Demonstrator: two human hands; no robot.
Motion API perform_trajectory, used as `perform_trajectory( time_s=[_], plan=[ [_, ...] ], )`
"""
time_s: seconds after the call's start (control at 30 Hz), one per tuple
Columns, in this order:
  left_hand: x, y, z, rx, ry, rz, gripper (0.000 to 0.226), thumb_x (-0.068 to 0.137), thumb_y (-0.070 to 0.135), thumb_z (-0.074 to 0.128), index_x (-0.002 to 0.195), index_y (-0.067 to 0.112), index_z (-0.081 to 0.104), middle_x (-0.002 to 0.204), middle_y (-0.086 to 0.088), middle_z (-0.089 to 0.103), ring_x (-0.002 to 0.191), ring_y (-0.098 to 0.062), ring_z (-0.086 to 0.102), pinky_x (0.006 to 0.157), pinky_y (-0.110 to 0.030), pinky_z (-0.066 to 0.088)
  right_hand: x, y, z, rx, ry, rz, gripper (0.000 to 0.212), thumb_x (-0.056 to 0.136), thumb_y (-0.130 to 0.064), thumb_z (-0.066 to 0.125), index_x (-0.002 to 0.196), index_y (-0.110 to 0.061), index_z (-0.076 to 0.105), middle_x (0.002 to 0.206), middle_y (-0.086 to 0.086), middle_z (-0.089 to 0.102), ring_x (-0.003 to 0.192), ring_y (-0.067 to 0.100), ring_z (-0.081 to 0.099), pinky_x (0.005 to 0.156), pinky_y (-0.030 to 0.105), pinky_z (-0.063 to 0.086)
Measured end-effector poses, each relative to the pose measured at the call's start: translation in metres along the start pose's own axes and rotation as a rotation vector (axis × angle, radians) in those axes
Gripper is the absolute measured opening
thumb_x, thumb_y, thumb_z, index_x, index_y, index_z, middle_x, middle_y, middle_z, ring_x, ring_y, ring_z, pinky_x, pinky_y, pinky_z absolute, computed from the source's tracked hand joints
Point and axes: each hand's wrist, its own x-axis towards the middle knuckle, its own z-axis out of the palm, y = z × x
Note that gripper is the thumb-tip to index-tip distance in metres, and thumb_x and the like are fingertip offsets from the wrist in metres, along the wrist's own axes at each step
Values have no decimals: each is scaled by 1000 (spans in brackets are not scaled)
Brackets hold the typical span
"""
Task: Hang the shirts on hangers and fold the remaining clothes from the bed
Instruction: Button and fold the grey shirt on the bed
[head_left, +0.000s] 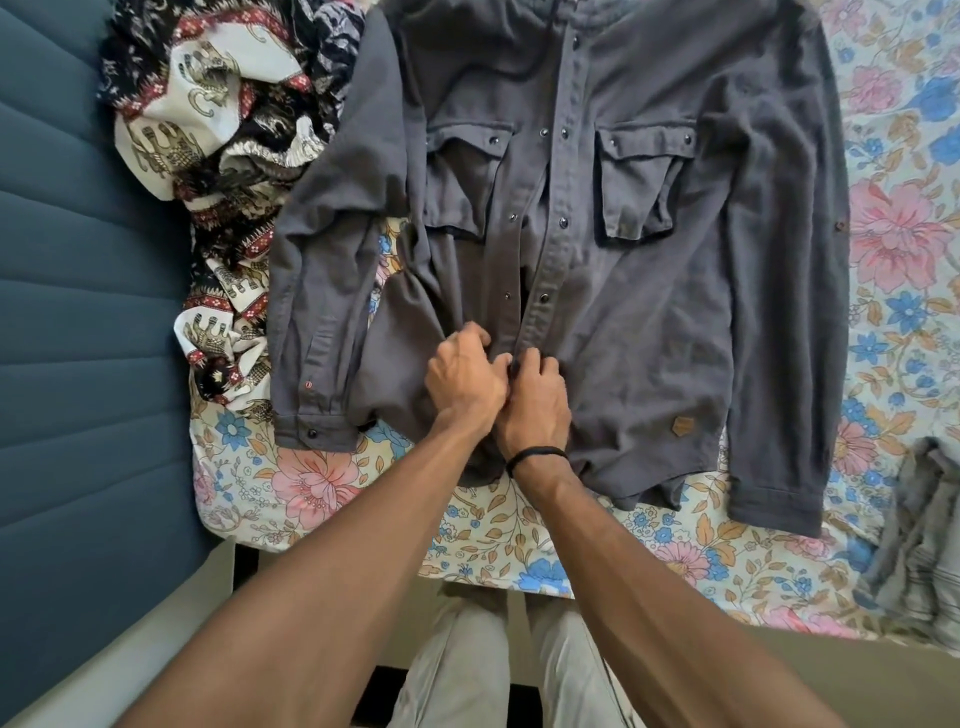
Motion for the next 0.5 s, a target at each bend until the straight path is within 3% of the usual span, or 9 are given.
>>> perform_trajectory(
  time_s=[0.17,0.3,0.4,0.5],
  plan=[
    [-11,11,3,49,18,-115,31,88,39,77,111,21,67,120,-10,66,112,-34,63,90,-42,51,-2,10,0,262,94,138,21,97,-13,58,114,-6,68,105,17,63,97,34,61,85,39,46],
    [-21,6,9,-67,43,-175,13,91,33,75,98,22,70,106,-8,72,103,-32,68,84,-41,55,-5,17,-4,438,122,225,21,94,-14,61,110,-13,74,100,7,66,93,23,65,92,41,54],
    [-23,3,7,-194,75,-252,12,86,36,79,88,25,73,92,1,75,97,-26,69,80,-37,56,-10,24,-8,568,122,210,15,95,-22,67,105,-17,76,97,-1,72,82,11,70,81,38,60],
    [-27,-2,3,-318,97,-221,10,83,34,80,85,25,79,80,7,76,85,-18,71,77,-32,58,-16,27,-13,648,125,152,12,95,-21,71,104,-16,77,95,-3,74,81,7,71,75,27,61]
  ],
)
